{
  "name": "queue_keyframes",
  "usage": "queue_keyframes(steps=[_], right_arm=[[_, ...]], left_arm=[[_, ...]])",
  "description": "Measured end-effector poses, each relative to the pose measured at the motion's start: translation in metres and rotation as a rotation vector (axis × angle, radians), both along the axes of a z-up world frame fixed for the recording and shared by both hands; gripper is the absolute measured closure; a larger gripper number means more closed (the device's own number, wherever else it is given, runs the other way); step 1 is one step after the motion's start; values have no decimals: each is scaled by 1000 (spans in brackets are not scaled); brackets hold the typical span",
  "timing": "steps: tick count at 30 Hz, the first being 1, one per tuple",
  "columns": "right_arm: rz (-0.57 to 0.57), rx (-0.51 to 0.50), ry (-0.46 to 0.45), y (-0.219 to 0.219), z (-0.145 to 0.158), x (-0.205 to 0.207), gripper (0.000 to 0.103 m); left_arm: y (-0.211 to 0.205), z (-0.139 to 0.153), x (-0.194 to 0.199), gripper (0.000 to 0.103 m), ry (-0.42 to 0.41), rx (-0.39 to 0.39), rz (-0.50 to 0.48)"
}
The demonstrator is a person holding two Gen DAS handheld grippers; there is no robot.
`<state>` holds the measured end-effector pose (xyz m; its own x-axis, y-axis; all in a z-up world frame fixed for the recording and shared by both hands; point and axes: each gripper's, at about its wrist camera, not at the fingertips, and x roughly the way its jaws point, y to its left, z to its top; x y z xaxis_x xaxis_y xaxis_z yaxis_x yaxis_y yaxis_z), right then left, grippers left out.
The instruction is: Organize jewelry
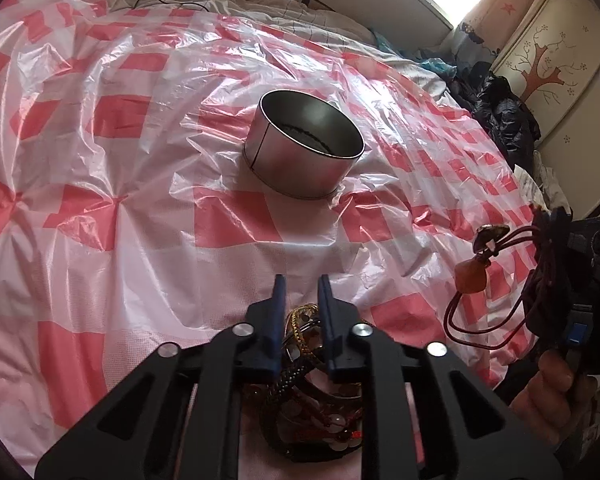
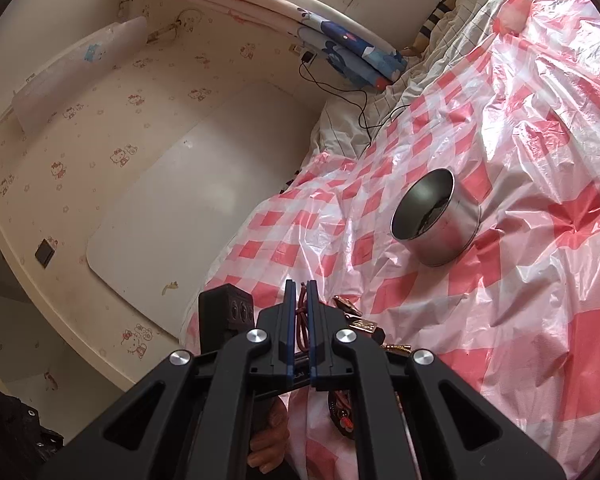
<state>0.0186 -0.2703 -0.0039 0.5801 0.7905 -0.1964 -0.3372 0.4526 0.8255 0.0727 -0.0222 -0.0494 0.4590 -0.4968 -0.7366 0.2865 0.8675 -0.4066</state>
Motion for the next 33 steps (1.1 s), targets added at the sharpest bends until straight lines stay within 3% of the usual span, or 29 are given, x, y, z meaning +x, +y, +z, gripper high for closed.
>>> queue_keyframes(steps=[2, 5, 9, 10, 12, 13, 16, 17, 19, 20, 21, 22, 23, 28, 33], right_arm=[[-4, 5, 3, -1, 0, 0, 97], [-9, 13, 7, -3, 0, 0, 97], [-15, 14, 13, -4, -1, 1, 97], [-15, 14, 14, -4, -1, 1, 97], [-16, 12, 14, -4, -1, 0, 97], [-15, 13, 14, -4, -1, 0, 97], [-14, 15, 16, -4, -1, 0, 97], [-15, 15, 16, -4, -1, 0, 97], [-15, 17, 17, -4, -2, 0, 97], [-16, 15, 16, -4, -1, 0, 97], [-15, 15, 16, -4, -1, 0, 96], [-15, 15, 16, -4, -1, 0, 96], [-15, 15, 16, -4, -1, 0, 96], [-14, 17, 16, -5, -1, 0, 96], [-21, 31, 16, -6, -1, 0, 96]], left_arm=[[3, 8, -4, 103, -40, -33, -6], [8, 17, -6, 103, -62, -89, -12], [18, 12, -2, 100, 2, -130, -5], [18, 11, -1, 94, 18, -126, -5], [20, 9, -2, 41, 39, -108, 16], [22, 9, -4, 35, 35, -109, 38], [24, 8, -4, 33, 47, -131, 32], [23, 7, -5, 34, 56, -138, 20], [16, 4, -7, 52, 70, -134, -28], [9, 5, -9, 71, 61, -88, -55], [5, 5, -12, 81, 39, -37, -59], [3, 7, -15, 85, 15, -12, -66], [3, 9, -16, 100, 8, -7, -64], [12, 18, -18, 100, -19, -54, -48], [21, 37, -19, 100, -81, -180, -59]])
